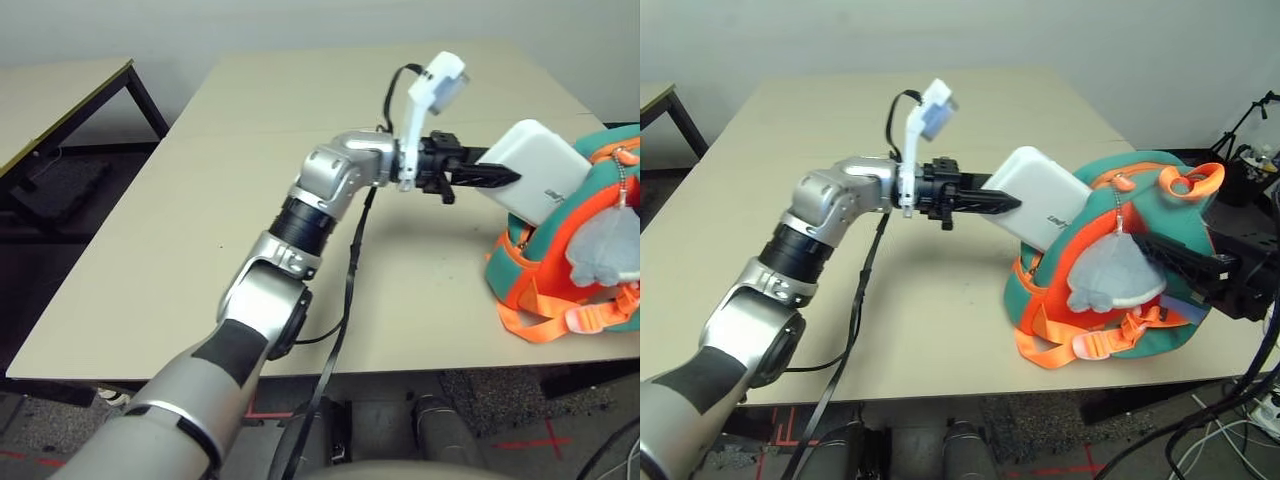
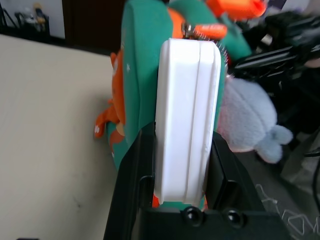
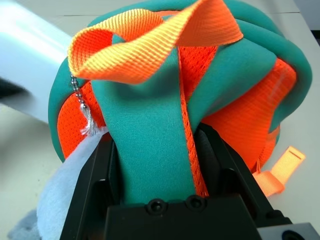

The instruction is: Put the pencil case into the backpack and zip it.

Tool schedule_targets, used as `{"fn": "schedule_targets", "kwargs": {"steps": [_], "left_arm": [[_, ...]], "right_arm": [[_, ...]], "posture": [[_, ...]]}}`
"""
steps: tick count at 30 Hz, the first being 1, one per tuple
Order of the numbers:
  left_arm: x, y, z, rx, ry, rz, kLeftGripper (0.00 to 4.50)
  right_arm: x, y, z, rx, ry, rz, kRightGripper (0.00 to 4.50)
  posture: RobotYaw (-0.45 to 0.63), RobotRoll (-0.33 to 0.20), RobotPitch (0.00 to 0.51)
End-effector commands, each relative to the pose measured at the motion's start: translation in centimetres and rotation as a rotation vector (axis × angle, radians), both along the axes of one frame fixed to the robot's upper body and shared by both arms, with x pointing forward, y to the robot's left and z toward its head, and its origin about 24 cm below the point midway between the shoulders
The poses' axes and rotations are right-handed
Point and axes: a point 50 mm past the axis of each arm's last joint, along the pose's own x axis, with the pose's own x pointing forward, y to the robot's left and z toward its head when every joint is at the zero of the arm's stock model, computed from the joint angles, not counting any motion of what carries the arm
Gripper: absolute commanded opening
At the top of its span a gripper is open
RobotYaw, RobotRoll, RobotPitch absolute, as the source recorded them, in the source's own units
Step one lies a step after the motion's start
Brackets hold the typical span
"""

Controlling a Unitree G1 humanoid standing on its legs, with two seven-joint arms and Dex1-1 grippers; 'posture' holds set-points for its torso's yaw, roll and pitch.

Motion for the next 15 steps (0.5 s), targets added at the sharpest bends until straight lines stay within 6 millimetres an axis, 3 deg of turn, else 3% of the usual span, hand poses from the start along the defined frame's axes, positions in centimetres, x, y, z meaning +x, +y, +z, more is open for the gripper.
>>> {"fn": "schedule_targets", "kwargs": {"steps": [1, 6, 10, 13, 15], "left_arm": [[-1.8, -3.1, -2.5, 0.115, 0.009, -0.040, 1.34], [-2.5, -4.5, -5.2, 0.177, -0.024, -0.015, 1.34], [-1.9, -3.7, -3.3, 0.072, -0.018, 0.018, 1.33], [-0.8, -1.4, 0.6, -0.066, -0.049, 0.090, 2.32], [-0.7, -0.6, 1.6, -0.101, -0.056, 0.114, 2.92]], "right_arm": [[0.5, 0.1, -0.4, -0.006, 0.048, 0.025, 2.87], [1.0, 0.0, -0.4, -0.006, 0.072, 0.041, 2.87], [1.2, -0.3, -0.1, -0.010, 0.089, 0.043, 2.87], [1.5, -0.4, 0.0, -0.015, 0.101, 0.046, 2.22], [1.5, -0.5, -0.1, -0.015, 0.103, 0.048, 1.70]], "posture": [[-0.22, 0.000, 0.125], [-0.22, 0.000, 0.143], [-0.20, 0.000, 0.153], [-0.19, 0.000, 0.152], [-0.19, 0.000, 0.147]]}}
